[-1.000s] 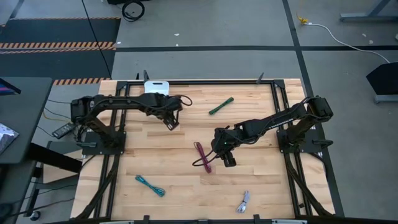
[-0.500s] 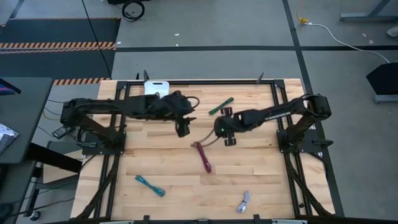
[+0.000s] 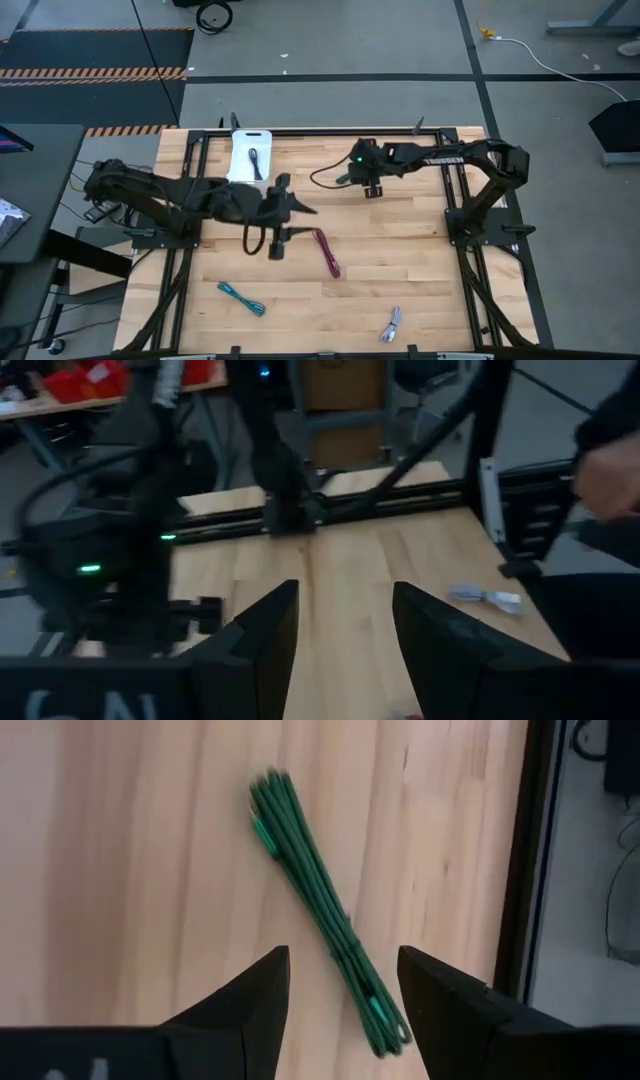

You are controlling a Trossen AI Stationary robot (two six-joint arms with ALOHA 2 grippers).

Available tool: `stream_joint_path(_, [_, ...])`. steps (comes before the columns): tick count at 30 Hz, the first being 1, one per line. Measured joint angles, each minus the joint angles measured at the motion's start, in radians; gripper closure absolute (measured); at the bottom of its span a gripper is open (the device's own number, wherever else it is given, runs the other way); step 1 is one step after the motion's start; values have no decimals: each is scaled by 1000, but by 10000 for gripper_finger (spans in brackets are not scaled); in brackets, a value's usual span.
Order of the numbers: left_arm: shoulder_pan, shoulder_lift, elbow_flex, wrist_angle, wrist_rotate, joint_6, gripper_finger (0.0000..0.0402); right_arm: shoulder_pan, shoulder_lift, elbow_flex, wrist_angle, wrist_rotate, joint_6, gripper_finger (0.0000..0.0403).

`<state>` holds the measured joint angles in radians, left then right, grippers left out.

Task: Pick and place USB-C Cables
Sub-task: Put the green charger cable into the white bin

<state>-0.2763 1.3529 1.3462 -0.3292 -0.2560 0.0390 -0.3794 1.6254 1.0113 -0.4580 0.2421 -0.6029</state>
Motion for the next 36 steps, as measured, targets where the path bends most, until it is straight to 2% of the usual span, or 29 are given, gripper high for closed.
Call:
stream_joint_path(7, [-81,3,-88,86,-11,-36,230,-43,100,4,-46,-3,-74,209])
stream_joint_path(13, [-126,2,-111,96,-13,-104,230,-54,183,97,-59,32,-107,211])
stream_joint_path(23, [-202,2,-111,91,-53,-114,230,-92,325,258,-269,-33,-158,224])
stream_joint_path(28, [-218,2,-111,87,-103,-113,230,-103,362,293,-298,-53,-159,233])
stream_joint_path(32, [-217,2,-111,57,-123,-137,230,-101,359,307,-315,-71,-148,265])
stream_joint_path(36, [-217,2,-111,-2,-208,-169,230,-86,334,317,-311,-80,-106,342])
